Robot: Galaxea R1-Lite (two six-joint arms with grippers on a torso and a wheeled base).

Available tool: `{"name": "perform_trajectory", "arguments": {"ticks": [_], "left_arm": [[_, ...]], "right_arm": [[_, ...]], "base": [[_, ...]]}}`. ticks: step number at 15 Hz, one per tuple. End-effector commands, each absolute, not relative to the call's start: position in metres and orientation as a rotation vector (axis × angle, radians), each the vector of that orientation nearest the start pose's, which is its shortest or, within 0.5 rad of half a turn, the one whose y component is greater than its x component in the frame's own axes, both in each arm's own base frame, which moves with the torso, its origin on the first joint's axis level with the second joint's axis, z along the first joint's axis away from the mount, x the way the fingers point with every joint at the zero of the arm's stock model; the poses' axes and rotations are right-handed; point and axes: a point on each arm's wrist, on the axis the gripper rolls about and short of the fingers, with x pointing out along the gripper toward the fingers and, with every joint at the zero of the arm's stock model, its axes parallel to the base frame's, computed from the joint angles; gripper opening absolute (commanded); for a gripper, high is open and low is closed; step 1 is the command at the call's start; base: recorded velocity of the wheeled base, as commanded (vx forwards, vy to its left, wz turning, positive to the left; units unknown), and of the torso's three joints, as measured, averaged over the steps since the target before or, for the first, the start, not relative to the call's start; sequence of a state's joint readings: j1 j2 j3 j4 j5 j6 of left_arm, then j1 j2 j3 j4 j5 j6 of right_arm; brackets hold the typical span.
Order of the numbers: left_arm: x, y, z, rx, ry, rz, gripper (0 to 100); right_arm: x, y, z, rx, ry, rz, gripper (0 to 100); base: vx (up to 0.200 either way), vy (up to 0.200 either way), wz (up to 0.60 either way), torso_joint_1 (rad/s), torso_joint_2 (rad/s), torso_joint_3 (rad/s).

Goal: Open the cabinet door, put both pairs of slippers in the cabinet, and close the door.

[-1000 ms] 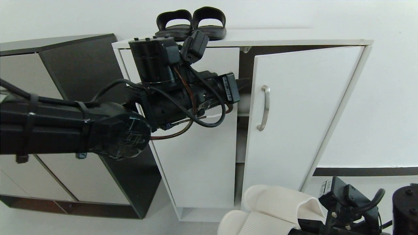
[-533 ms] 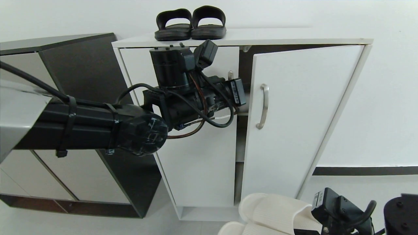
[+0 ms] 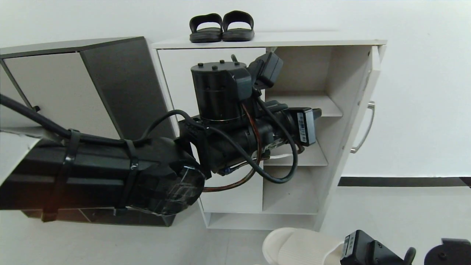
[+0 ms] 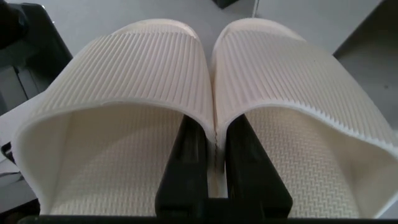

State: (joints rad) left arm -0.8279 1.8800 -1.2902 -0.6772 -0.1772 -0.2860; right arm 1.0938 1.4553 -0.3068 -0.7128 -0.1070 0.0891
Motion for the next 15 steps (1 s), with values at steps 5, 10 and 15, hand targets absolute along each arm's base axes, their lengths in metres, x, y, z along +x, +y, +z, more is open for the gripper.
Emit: {"name": "perform_trajectory", "arguments": {"ticks": [5,10,15], "left_arm": [[0.241,-0.173,0.291,-0.191,-0.026,-0.401,0],[0.124,-0.047,0.281,-0.177,-0.051,0.076,0],[0.027,0.011,0.191,-0.135,-0.07,0.506,0]], "right_arm": [[0.153,0.199,0.119,-0.096,0.425,0.495,0],[0.185,0.2,0.126,-0.065,0.348,0.251,0],[0.186,0.205,0.125,-0.091,0.346,0.256,0]], "base": [[0.0,0.0,0.0,0.0,0.0,0.0],[0.0,0.0,0.0,0.0,0.0,0.0],[0.0,0.0,0.0,0.0,0.0,0.0]]}}
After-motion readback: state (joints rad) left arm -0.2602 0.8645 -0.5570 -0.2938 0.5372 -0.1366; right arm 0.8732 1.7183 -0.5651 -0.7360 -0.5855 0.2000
